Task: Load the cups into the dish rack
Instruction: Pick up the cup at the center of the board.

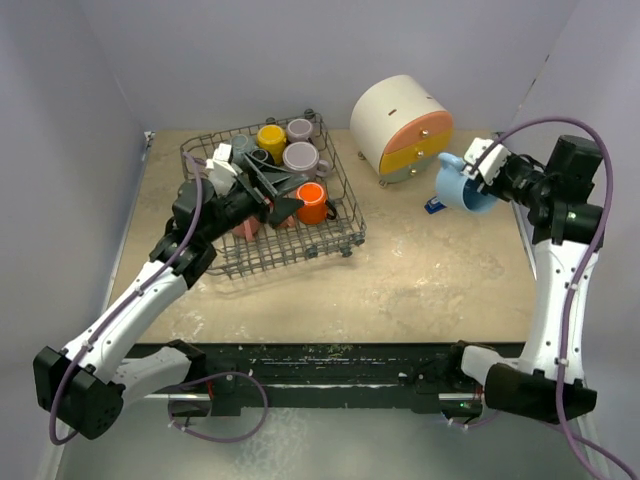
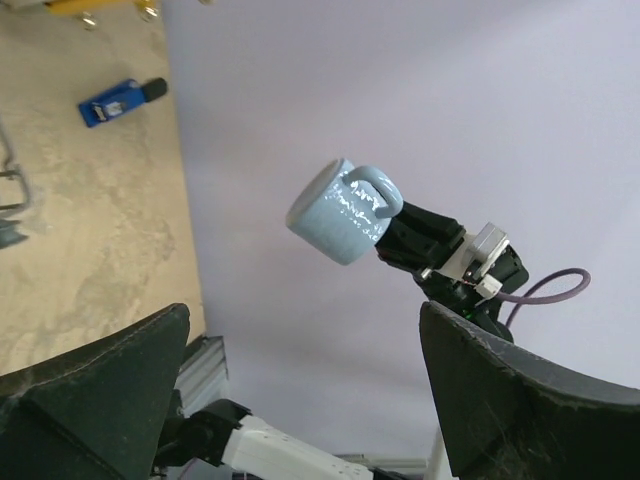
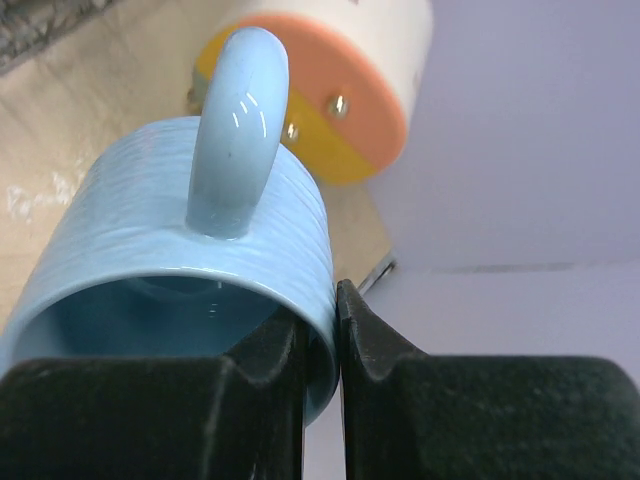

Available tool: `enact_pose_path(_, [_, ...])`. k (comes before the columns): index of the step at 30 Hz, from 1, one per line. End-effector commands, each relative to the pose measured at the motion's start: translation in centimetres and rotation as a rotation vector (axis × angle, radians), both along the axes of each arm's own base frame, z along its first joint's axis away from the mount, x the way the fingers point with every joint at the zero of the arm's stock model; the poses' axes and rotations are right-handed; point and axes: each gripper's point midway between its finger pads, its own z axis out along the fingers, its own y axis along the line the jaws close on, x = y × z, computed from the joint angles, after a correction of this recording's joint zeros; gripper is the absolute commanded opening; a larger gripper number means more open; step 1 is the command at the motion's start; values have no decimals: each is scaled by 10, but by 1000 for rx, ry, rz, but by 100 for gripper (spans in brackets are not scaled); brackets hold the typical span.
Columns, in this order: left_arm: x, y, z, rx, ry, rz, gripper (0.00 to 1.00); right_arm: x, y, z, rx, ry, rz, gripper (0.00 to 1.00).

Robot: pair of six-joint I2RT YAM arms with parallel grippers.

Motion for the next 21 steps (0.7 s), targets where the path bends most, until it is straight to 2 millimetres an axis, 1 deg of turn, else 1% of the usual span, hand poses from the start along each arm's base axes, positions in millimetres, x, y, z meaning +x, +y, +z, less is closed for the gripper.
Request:
enact_pose_path(1, [-13,-22,53,-113,-76,-63,98,4,38,76,-83,-335,182,0])
enact_pose_path(4, [-18,-34,55,-130,-72,-100,96,-1,54,93,-119,-441,246,0])
enact_pose_path(8, [-20,-40,49,-135,-59,-127,93,-9,74,106,-165,-545,331,0])
enact_pose_path(14, [-27,-47,59,-192,-89,-163,94,-20,98,112,-216,-647,438,0])
enact_pose_path(21, [-31,-61,61,-209,-90,-207,95,-29,119,117,-241,-718,516,0])
